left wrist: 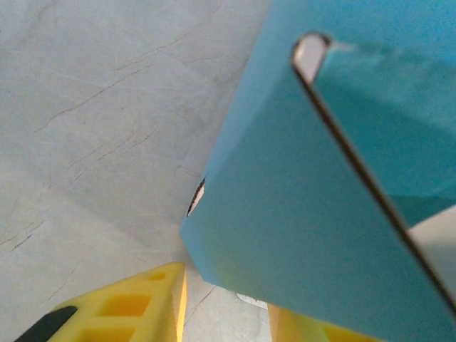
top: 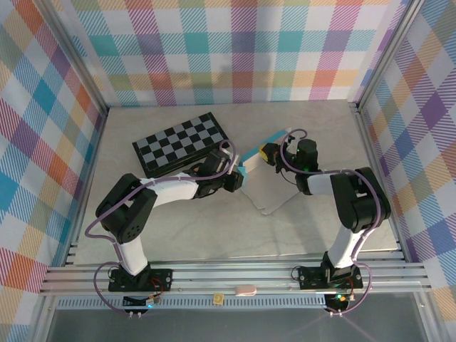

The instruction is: Fold the paper box

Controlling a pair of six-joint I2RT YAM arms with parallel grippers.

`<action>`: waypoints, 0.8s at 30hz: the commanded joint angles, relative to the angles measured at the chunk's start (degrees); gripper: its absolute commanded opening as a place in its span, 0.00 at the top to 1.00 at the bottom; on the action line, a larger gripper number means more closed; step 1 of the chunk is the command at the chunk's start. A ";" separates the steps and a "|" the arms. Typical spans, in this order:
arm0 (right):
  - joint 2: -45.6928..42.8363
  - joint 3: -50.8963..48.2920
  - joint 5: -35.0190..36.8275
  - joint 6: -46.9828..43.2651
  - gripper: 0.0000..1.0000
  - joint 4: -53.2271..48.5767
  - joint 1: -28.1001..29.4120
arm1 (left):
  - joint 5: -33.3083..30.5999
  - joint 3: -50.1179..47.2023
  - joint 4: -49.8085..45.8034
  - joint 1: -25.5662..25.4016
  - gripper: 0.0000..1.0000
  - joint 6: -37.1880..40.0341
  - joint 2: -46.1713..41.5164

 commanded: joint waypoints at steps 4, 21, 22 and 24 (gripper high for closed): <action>4.57 -2.43 -1.86 1.29 1.00 5.73 0.70 | -3.15 0.85 5.50 -0.55 0.68 -3.04 0.46; 9.17 -3.64 2.70 5.43 1.00 13.74 3.05 | -15.48 2.22 11.80 -3.74 0.71 -12.45 2.90; 9.04 -3.66 3.03 5.53 1.00 13.48 3.25 | -16.43 2.56 11.67 -4.04 0.70 -12.46 3.17; 8.81 -3.64 3.38 5.54 1.00 13.02 3.54 | -18.80 3.27 10.97 -4.66 0.70 -12.77 3.67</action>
